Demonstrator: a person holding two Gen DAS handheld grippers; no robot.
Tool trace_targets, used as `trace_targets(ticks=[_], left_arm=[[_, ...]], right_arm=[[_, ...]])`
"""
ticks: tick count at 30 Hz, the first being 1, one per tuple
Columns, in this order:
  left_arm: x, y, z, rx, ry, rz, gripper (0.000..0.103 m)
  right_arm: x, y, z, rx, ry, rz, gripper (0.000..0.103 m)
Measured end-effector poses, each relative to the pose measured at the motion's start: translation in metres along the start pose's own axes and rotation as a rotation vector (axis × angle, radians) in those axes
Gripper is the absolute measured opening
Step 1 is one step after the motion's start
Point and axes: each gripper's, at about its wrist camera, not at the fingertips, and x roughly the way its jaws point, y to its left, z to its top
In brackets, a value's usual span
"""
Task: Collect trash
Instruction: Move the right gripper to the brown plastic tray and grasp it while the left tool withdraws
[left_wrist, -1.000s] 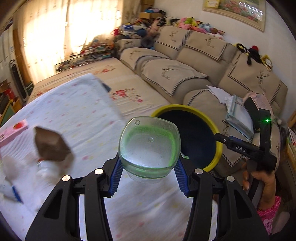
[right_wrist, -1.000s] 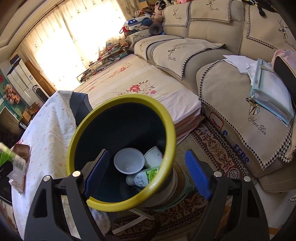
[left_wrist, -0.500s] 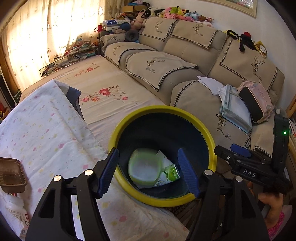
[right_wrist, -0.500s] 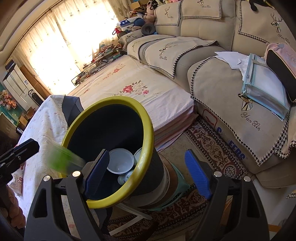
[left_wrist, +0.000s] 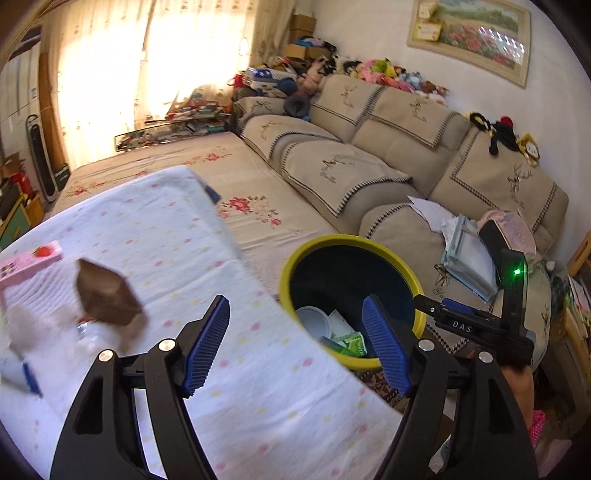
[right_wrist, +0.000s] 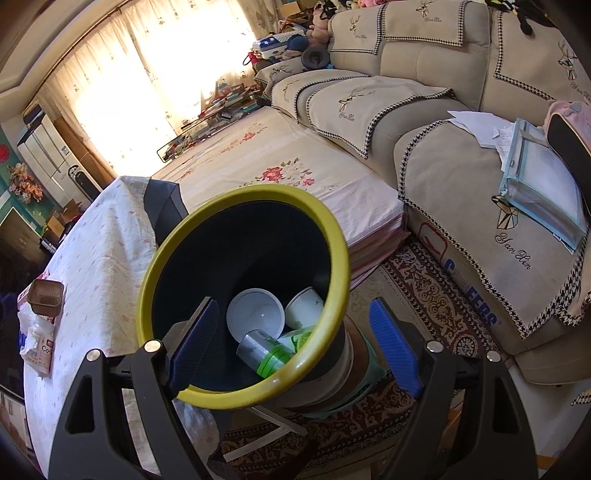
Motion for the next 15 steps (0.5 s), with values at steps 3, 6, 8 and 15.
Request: trace_targets(ticks=[3, 6, 8, 15], left_arm=[[-0.034, 0.023, -0.012, -0.05, -0.043, 0.039, 0.078], [-0.065, 0.048, -0.025, -0.096, -0.075, 0.084, 0.079], [-0.086, 0.066, -0.033, -0.126, -0.097, 0.119, 0.079], [-0.14, 0.122, -0.07, -0.232, -0.137, 0.247, 0.08]], right_arm=[[0.0, 0.011, 0.0, -0.023, 0.004, 0.008, 0.079], [0.0, 0.024, -0.001, -0.049, 0.008, 0.018, 0.079], [0.0, 0.036, -0.002, -0.071, 0.01, 0.029, 0.079], [0.003, 0.107, -0.007, -0.205, 0.025, 0.117, 0.079]])
